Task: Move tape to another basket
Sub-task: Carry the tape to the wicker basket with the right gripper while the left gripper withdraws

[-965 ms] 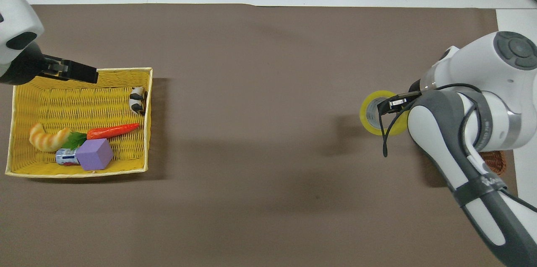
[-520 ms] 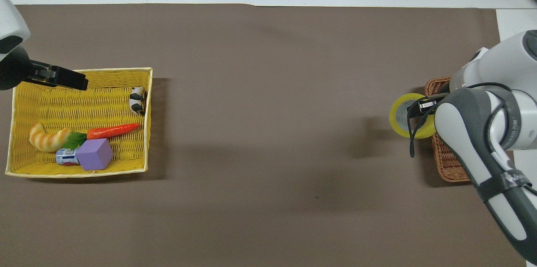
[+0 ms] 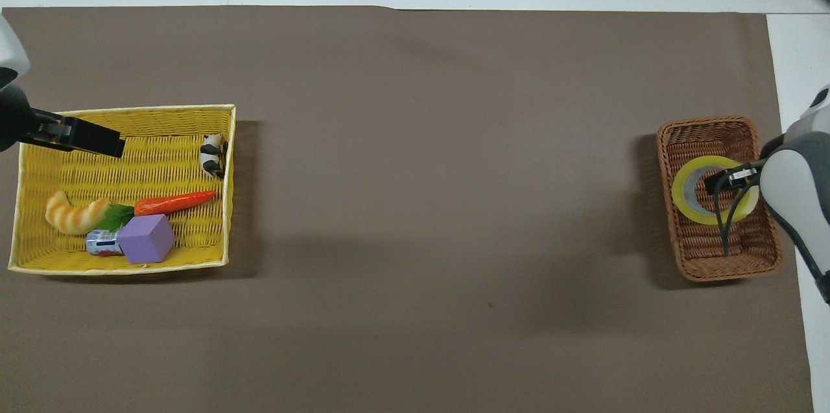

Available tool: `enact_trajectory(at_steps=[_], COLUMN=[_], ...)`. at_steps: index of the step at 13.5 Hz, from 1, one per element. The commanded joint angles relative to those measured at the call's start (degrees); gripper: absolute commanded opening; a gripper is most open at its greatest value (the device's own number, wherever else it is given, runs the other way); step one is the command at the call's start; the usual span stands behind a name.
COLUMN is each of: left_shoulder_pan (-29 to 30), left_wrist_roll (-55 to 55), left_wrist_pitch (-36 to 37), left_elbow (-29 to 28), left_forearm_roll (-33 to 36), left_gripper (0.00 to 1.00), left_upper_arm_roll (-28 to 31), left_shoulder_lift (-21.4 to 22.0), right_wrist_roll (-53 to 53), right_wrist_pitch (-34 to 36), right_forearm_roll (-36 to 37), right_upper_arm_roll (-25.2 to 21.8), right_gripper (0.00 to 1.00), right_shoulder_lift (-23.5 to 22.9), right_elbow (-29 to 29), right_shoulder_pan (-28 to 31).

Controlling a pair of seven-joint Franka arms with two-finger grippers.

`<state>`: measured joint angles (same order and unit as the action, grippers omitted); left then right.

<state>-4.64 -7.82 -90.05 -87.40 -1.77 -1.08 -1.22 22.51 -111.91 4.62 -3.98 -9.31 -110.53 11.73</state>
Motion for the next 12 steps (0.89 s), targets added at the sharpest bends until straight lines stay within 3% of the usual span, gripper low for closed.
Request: enact_trajectory(at_steps=[1, 2, 3, 12], left_shoulder_pan=[1.13, 1.21, 1.30, 1.39], left_wrist_roll=[-0.35, -0.27, -0.27, -0.18], left_wrist_pitch=[-0.56, -1.08, -2.22, -3.02], left_elbow=[-2.16, -2.16, -2.16, -1.90], left_forearm_roll=[0.89, 0.89, 0.89, 3.18], left_gripper=[1.00, 1.00, 1.00, 1.00], left_upper_arm_roll=[-0.76, -0.68, -0.76, -0.76], left_shoulder_lift=[1.93, 1.75, 1.66, 1.58], right_wrist_roll=[3.15, 3.41, 3.07, 2.98], right_wrist_pitch=[-4.80, -5.16, -5.33, -5.16], right_forearm_roll=[1.36, 1.36, 1.36, 1.36], right_upper_arm_roll=[0.73, 0.82, 0.82, 0.73], right_gripper=[0.00, 0.21, 0.99, 1.00], right_shoulder_lift=[2.10, 1.84, 1.75, 1.84], right_elbow=[-5.74, -5.84, -5.84, -6.02], right_shoulder_pan=[3.03, 3.65, 3.66, 3.74])
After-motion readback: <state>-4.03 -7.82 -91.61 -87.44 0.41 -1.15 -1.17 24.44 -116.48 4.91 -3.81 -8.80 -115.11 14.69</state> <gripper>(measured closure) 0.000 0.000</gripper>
